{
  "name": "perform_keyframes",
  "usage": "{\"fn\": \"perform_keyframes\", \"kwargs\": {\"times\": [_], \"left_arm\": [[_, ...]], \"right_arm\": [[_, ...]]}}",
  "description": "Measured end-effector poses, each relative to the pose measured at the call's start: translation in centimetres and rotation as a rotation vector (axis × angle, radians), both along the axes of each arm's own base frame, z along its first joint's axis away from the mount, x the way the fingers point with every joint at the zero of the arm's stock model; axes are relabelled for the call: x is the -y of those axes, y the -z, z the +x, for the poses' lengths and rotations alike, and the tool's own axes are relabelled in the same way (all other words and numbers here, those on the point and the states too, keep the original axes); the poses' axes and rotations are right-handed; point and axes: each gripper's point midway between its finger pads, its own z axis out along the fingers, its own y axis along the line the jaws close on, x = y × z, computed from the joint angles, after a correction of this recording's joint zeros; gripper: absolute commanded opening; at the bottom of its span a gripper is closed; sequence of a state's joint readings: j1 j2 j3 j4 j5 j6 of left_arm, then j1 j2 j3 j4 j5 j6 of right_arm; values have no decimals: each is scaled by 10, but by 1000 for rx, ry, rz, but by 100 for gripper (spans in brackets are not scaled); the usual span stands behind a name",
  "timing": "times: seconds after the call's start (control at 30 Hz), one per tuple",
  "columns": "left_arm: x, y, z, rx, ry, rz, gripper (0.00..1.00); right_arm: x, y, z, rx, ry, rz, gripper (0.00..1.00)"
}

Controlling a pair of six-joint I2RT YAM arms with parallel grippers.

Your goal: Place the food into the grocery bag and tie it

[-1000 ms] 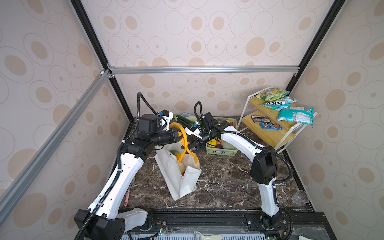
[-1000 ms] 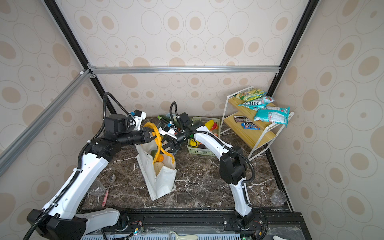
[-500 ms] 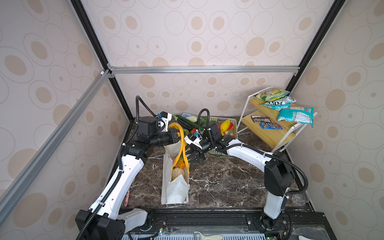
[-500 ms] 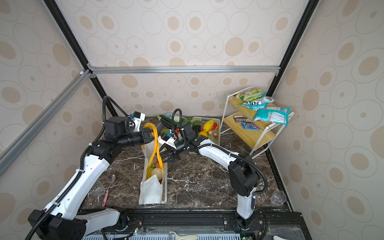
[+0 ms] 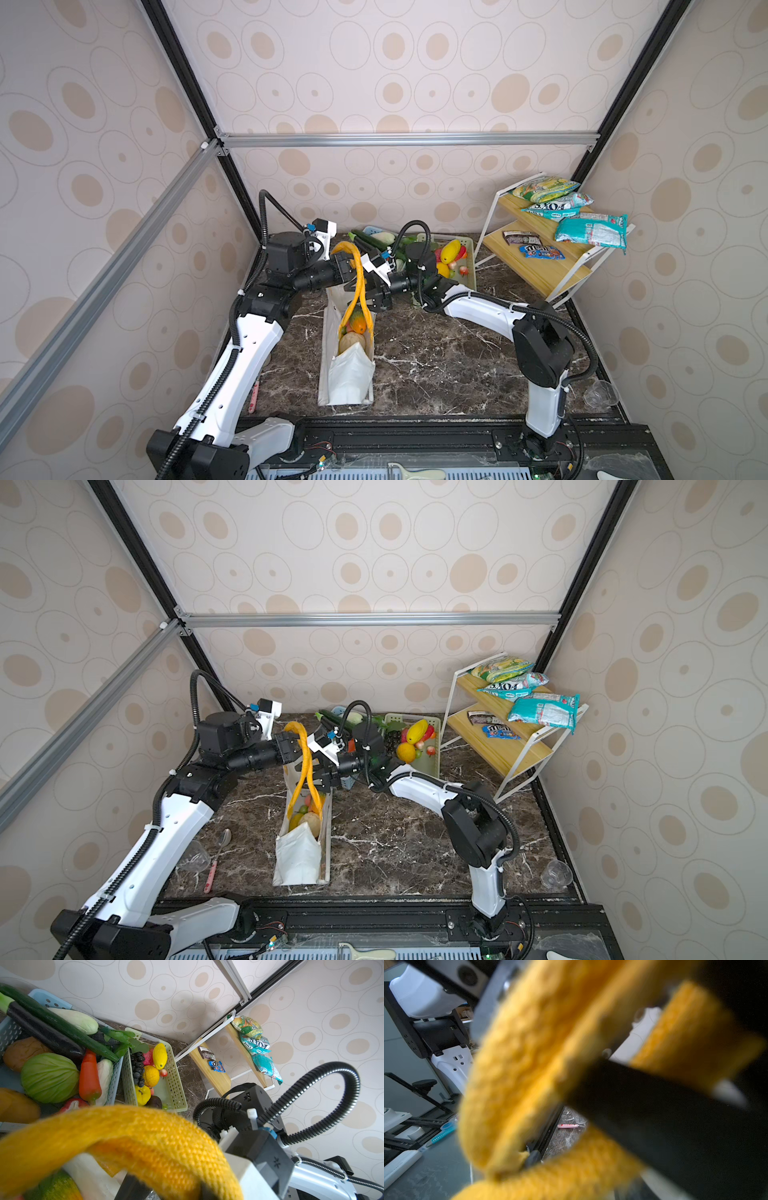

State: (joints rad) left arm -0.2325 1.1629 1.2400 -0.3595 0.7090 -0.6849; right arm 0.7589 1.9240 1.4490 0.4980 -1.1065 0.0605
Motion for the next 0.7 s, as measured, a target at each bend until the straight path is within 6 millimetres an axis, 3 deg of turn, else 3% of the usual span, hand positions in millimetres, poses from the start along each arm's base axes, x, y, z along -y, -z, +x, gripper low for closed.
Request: {"fn": "perform_keyframes", "kwargs": {"times": [0.7], "left_arm": [[6,-3,-6,-7,51,-26,6]], "right_arm": [[26,5,-23,-52,-154,-10,58]]}}
